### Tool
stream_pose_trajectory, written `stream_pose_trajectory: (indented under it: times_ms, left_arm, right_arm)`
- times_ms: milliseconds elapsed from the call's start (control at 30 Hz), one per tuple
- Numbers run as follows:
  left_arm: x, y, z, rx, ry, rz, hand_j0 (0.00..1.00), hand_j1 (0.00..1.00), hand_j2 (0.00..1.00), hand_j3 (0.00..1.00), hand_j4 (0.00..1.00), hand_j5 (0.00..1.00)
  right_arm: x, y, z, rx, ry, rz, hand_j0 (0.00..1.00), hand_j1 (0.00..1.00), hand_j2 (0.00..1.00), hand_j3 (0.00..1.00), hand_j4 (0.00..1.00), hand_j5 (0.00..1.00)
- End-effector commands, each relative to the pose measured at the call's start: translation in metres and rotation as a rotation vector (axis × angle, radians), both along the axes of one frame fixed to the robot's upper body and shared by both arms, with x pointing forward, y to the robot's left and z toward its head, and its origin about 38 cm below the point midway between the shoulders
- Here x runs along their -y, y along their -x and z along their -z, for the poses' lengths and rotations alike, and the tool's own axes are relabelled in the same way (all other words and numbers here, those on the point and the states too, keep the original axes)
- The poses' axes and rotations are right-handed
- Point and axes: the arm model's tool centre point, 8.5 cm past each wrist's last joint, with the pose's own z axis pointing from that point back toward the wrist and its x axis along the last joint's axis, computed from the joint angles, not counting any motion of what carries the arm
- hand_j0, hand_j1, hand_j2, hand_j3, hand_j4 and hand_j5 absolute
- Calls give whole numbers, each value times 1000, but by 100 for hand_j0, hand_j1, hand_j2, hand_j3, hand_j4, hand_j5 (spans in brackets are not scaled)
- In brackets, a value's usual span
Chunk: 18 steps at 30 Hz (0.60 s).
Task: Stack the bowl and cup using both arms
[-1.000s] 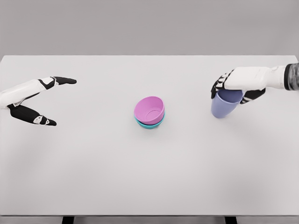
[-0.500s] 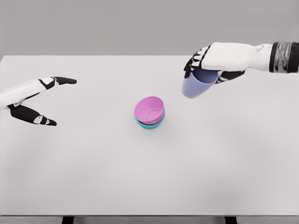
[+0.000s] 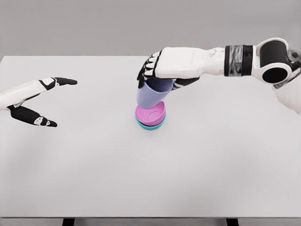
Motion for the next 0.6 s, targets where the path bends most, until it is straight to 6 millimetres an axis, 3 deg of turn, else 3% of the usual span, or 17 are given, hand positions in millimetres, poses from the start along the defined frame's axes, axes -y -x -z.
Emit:
stream_pose_trajectory:
  times_ms: [0, 100, 200, 567]
  left_arm:
    - [0, 0, -1, -3, 8, -2, 100, 100, 100, 100, 100, 100]
    - [0, 0, -1, -3, 8, -2, 100, 100, 100, 100, 100, 100]
    - [0, 0, -1, -3, 8, -2, 100, 100, 100, 100, 100, 100]
    - [0, 0, -1, -3, 8, -2, 100, 100, 100, 100, 100, 100]
  right_arm:
    - [-12, 3, 9, -23, 8, -23, 69, 69, 69, 69, 69, 69]
    - [-17, 3, 21, -25, 46, -28, 69, 69, 69, 69, 69, 69]
    - [-3, -20, 37, -78, 56, 53, 69, 69, 69, 69, 69, 69]
    - [-10, -19, 54, -113, 88, 45, 69, 69, 69, 69, 69, 69]
